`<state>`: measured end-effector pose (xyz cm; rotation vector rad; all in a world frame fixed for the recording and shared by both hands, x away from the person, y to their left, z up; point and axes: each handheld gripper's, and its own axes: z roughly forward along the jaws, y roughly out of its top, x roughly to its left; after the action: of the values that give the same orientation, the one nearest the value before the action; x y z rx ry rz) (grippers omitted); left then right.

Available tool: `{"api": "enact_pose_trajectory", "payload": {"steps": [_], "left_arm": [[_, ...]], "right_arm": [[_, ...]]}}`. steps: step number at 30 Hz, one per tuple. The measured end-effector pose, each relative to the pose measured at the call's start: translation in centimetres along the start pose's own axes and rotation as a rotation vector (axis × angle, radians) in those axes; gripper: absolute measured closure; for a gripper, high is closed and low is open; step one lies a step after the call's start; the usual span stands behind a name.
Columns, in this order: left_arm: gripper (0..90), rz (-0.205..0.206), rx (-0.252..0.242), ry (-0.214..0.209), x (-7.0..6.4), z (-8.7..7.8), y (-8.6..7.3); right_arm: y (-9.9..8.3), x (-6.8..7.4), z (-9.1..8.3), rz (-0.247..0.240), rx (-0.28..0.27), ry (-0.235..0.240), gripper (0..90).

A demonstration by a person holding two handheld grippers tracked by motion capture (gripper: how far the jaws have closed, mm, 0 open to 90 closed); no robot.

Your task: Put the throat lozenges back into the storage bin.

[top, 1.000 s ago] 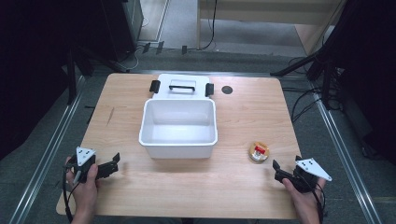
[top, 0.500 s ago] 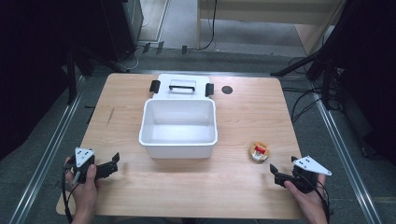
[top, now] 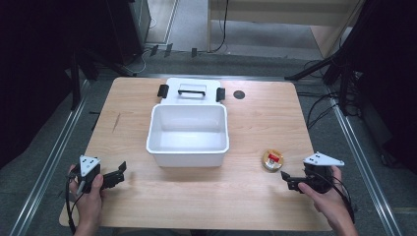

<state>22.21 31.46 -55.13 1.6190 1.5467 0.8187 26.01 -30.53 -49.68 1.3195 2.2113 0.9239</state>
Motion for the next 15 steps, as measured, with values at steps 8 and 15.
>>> {"api": "enact_pose_trajectory", "payload": {"steps": [8,15], "left_arm": [[0.0,-0.004,0.001,-0.007,0.1,0.0,0.0],[0.0,-0.008,0.005,-0.007,0.1,0.1,0.0]], "right_arm": [[2.0,0.3,0.6,-0.064,0.159,-0.016,9.2],[3.4,0.6,1.3,-0.122,0.267,-0.015,9.2]]}}
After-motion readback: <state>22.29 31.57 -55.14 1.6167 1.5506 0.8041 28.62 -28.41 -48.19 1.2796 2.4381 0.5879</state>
